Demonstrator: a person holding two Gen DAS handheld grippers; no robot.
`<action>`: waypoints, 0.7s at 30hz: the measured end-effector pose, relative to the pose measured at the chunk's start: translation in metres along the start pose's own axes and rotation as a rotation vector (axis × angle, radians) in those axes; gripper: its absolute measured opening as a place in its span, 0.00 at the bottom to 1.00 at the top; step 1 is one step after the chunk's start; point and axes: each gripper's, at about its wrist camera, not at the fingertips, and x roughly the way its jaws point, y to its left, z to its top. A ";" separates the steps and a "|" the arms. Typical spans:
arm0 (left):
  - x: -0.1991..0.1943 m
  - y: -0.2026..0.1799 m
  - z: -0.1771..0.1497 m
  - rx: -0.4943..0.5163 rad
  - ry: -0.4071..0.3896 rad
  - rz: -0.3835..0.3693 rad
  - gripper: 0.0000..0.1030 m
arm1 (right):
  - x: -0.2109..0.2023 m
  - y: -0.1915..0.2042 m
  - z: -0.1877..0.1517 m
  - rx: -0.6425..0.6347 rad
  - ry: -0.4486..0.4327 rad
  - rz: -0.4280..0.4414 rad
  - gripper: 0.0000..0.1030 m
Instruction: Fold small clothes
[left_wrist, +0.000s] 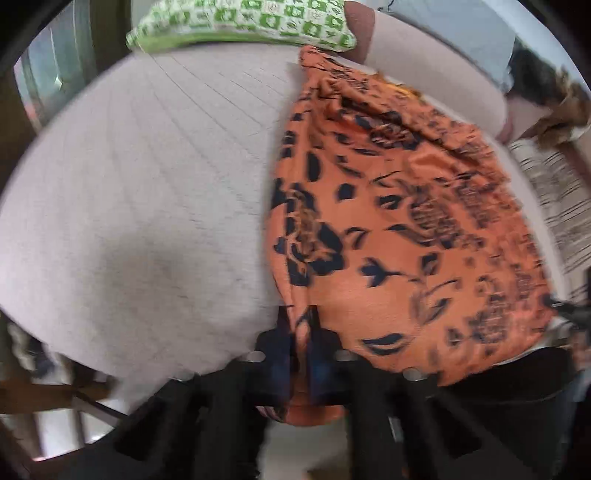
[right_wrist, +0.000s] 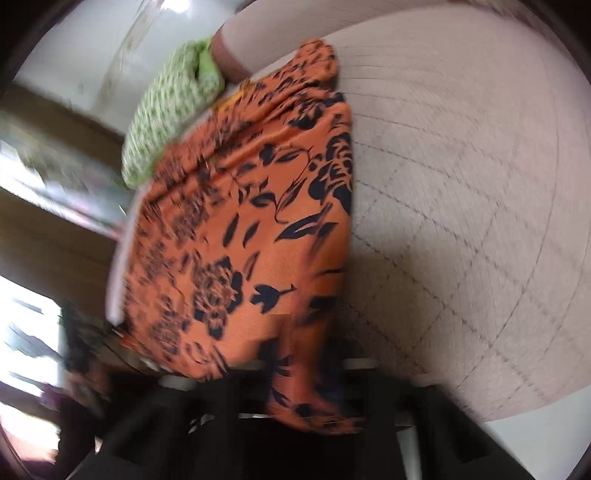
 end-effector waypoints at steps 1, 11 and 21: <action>-0.002 0.002 0.000 -0.004 0.006 -0.007 0.06 | 0.001 0.007 0.002 -0.018 -0.002 -0.025 0.07; -0.055 0.015 0.050 -0.103 -0.123 -0.288 0.05 | -0.058 0.051 0.047 -0.006 -0.183 0.195 0.07; -0.058 0.014 0.207 -0.168 -0.213 -0.361 0.06 | -0.088 0.036 0.156 0.174 -0.363 0.298 0.07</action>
